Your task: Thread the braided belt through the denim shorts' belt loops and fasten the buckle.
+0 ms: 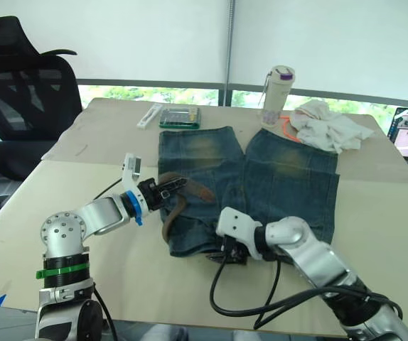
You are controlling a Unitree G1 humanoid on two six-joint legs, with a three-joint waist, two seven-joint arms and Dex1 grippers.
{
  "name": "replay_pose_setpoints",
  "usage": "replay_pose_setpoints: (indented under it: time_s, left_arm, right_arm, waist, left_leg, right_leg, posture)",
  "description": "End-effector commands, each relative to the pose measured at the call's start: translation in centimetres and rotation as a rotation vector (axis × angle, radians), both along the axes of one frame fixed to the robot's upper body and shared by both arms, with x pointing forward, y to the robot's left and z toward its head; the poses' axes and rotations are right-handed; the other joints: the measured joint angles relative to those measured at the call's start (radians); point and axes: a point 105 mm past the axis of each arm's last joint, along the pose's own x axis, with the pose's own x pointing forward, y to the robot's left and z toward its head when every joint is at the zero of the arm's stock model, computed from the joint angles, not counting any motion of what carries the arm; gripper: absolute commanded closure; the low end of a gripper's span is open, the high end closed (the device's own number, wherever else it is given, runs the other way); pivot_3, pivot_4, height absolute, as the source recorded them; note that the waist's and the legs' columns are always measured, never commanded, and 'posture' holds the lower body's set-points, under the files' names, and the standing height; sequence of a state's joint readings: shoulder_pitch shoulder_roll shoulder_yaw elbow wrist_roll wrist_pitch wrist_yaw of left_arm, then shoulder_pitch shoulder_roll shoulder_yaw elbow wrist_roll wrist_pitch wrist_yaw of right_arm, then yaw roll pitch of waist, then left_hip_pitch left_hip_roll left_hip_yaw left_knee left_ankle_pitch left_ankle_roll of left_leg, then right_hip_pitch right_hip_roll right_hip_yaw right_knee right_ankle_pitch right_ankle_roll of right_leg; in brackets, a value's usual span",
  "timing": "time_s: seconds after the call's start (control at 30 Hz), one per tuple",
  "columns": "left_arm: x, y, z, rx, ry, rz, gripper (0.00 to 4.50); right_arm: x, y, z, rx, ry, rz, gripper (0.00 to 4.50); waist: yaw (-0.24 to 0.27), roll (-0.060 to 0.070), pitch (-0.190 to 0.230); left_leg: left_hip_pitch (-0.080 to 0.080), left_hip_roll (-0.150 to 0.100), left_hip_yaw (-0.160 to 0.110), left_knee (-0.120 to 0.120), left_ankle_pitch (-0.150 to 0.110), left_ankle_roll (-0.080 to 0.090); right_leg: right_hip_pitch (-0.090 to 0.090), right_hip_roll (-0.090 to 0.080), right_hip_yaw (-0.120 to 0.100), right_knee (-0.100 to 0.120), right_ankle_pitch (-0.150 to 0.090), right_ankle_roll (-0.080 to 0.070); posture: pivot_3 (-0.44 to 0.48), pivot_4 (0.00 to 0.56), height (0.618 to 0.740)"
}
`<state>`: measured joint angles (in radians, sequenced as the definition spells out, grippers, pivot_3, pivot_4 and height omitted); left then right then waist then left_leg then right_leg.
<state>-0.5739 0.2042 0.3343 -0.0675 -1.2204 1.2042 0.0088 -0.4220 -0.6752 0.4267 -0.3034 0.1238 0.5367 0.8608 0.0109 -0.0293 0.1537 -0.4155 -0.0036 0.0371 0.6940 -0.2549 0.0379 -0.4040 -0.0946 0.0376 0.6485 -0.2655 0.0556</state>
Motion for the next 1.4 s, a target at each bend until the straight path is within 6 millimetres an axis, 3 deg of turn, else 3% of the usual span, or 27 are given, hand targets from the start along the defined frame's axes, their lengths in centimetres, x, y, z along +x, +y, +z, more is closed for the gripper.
replay_pose_setpoints:
  time_s: [0.03, 0.2, 0.3, 0.53, 0.63, 0.73, 0.8, 0.97, 1.13, 1.17, 1.3, 1.4]
  left_arm:
    - [-0.5, -0.4, 1.4, -0.038, -0.055, -0.015, 4.50]
    - [0.1, -0.1, 2.6, -0.085, -0.100, 0.023, 4.50]
    - [1.0, 0.1, 3.9, -0.122, -0.134, 0.062, 4.50]
    - [2.8, 0.9, 4.7, -0.162, -0.152, 0.163, 4.50]
    - [2.8, 0.8, 4.7, -0.151, -0.157, 0.165, 4.50]
    - [2.7, 0.8, 4.7, -0.151, -0.161, 0.166, 4.50]
    - [2.6, 0.9, 4.5, -0.146, -0.159, 0.169, 4.50]
    - [2.4, 1.1, 4.2, -0.144, -0.153, 0.174, 4.50]
    - [2.3, 0.9, 4.2, -0.146, -0.151, 0.163, 4.50]
    - [2.3, 0.9, 4.2, -0.147, -0.151, 0.163, 4.50]
    - [2.2, 0.8, 4.2, -0.148, -0.150, 0.159, 4.50]
    - [2.1, 0.6, 4.1, -0.146, -0.146, 0.147, 4.50]
  right_arm:
    - [2.8, 0.3, 2.1, 0.067, -0.155, -0.109, 2.88]
    - [5.1, 0.6, 1.7, 0.114, -0.148, -0.268, 4.47]
    - [7.2, 1.2, 1.0, 0.142, -0.161, -0.413, 4.47]
    - [12.5, 2.1, 0.9, 0.190, -0.277, -0.691, 4.47]
    - [12.9, 3.1, 0.9, 0.231, -0.266, -0.670, 4.47]
    - [12.0, 4.3, 1.8, 0.291, -0.269, -0.556, 4.47]
    - [10.7, 4.5, 1.7, 0.290, -0.231, -0.461, 3.57]
    - [6.7, 3.9, 2.1, 0.286, -0.101, -0.268, 1.90]
    - [3.0, 1.1, 3.4, 0.252, -0.018, -0.142, 0.23]
    - [2.6, 0.1, 3.9, 0.249, -0.008, -0.137, 0.03]
    - [1.7, -4.0, 5.6, 0.233, 0.027, -0.153, 0.03]
    - [2.6, -5.9, 7.3, 0.307, -0.012, -0.238, 0.03]
  waist:
    - [-0.001, 0.000, 0.000]
    - [-0.003, 0.000, 0.000]
    - [-0.004, 0.000, 0.000]
    - [-0.016, 0.000, 0.000]
    - [-0.015, 0.000, 0.000]
    - [-0.018, 0.000, 0.000]
    - [-0.018, 0.000, 0.000]
    - [-0.022, 0.000, 0.000]
    - [-0.021, 0.000, 0.000]
    - [-0.021, 0.000, 0.000]
    - [-0.017, -0.001, 0.000]
    - [-0.015, -0.001, 0.000]
  left_leg:
    - [0.000, 0.000, 0.000, 0.000, 0.000, -0.001]
    - [0.000, 0.001, 0.000, -0.001, 0.001, -0.002]
    - [0.000, 0.001, 0.000, 0.000, 0.001, -0.002]
    - [0.002, 0.001, 0.000, -0.001, 0.003, -0.005]
    - [0.001, 0.001, 0.000, -0.002, 0.003, -0.005]
    - [0.001, 0.001, 0.000, -0.002, 0.003, -0.005]
    - [0.001, 0.001, 0.000, -0.002, 0.003, -0.005]
    - [0.000, 0.001, 0.000, -0.003, 0.002, -0.003]
    - [0.000, 0.001, -0.001, -0.004, -0.002, 0.003]
    - [0.000, 0.001, -0.001, -0.004, -0.002, 0.004]
    - [0.000, 0.001, -0.001, -0.003, -0.003, 0.005]
    - [0.000, 0.001, -0.001, -0.004, -0.003, 0.005]
  right_leg:
    - [0.000, 0.001, 0.000, 0.000, 0.000, 0.000]
    - [0.000, 0.001, 0.000, 0.001, 0.000, 0.000]
    - [0.000, 0.001, 0.000, 0.001, 0.001, -0.001]
    - [0.000, 0.002, -0.001, 0.002, 0.001, -0.002]
    - [0.000, 0.002, -0.002, 0.001, 0.001, -0.002]
    - [0.000, 0.002, -0.002, 0.001, 0.001, -0.002]
    - [0.000, 0.002, -0.002, 0.001, 0.001, -0.002]
    - [-0.001, 0.002, -0.002, 0.001, 0.001, -0.002]
    - [-0.001, 0.002, -0.002, 0.000, 0.001, -0.002]
    - [-0.001, 0.002, -0.002, 0.000, 0.001, -0.002]
    - [-0.001, 0.001, -0.002, -0.001, 0.001, -0.002]
    - [0.000, 0.002, -0.002, -0.002, 0.001, -0.002]
  posture:
    - [0.000, 0.150, 0.740]
    - [0.000, 0.150, 0.740]
    - [0.000, 0.150, 0.740]
    - [0.000, 0.150, 0.740]
    - [0.000, 0.150, 0.740]
    - [0.000, 0.150, 0.740]
    - [0.000, 0.150, 0.740]
    - [0.000, 0.150, 0.740]
    - [0.000, 0.150, 0.740]
    - [0.000, 0.150, 0.740]
    - [0.000, 0.150, 0.740]
    - [0.000, 0.150, 0.740]
